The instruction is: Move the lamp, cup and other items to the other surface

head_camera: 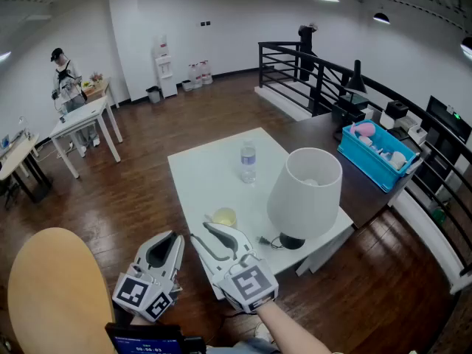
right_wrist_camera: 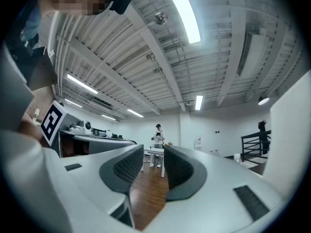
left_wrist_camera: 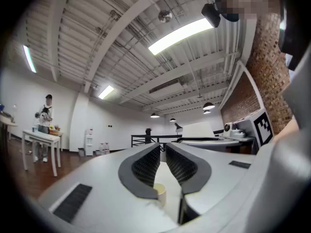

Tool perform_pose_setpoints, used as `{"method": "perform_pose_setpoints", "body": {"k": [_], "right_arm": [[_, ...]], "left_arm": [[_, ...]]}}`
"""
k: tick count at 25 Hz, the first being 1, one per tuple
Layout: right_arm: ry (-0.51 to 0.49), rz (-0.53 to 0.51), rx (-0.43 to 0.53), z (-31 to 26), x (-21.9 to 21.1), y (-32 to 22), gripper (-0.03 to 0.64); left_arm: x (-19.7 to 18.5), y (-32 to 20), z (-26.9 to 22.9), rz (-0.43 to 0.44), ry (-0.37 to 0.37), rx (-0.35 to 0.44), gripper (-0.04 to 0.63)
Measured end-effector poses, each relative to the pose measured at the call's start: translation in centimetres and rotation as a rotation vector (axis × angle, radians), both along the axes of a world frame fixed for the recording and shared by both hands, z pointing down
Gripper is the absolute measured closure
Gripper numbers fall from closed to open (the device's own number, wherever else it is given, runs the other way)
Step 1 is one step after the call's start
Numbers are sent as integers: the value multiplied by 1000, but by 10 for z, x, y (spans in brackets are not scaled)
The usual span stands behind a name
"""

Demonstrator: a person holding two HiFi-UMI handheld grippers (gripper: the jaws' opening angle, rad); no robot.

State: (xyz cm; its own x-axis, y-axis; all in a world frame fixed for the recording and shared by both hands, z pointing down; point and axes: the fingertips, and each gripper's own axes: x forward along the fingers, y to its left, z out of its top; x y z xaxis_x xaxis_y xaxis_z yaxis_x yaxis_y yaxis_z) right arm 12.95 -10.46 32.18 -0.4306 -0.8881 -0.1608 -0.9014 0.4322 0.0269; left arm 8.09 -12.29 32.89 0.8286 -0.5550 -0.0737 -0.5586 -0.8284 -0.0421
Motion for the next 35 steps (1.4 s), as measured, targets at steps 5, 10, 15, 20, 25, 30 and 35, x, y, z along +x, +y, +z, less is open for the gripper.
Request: {"method": "perform_pose_setpoints", "body": {"k": [5, 10, 15, 20, 25, 30, 35], "right_arm": [[-16, 127, -35, 40, 63, 31, 476], [-44, 297, -109, 97, 130, 61, 446], [-66, 485, -128, 145, 205, 76, 430], [-49, 592, -149, 174, 272, 54, 362], [16, 536, -126, 184, 288, 4, 347], [71, 487, -91, 183, 284, -18, 424], [80, 475, -71, 181, 284, -17, 437]], "left_arm": [[64, 22, 22, 116, -10, -5, 548], [127, 46, 62, 240, -45, -51, 520], [175, 57, 102, 294, -66, -64, 520], [203, 53, 134, 299, -81, -70, 520], [214, 41, 153, 273, -87, -80, 520], [217, 27, 161, 248, -79, -108, 520], [212, 17, 157, 227, -61, -103, 520]]}}
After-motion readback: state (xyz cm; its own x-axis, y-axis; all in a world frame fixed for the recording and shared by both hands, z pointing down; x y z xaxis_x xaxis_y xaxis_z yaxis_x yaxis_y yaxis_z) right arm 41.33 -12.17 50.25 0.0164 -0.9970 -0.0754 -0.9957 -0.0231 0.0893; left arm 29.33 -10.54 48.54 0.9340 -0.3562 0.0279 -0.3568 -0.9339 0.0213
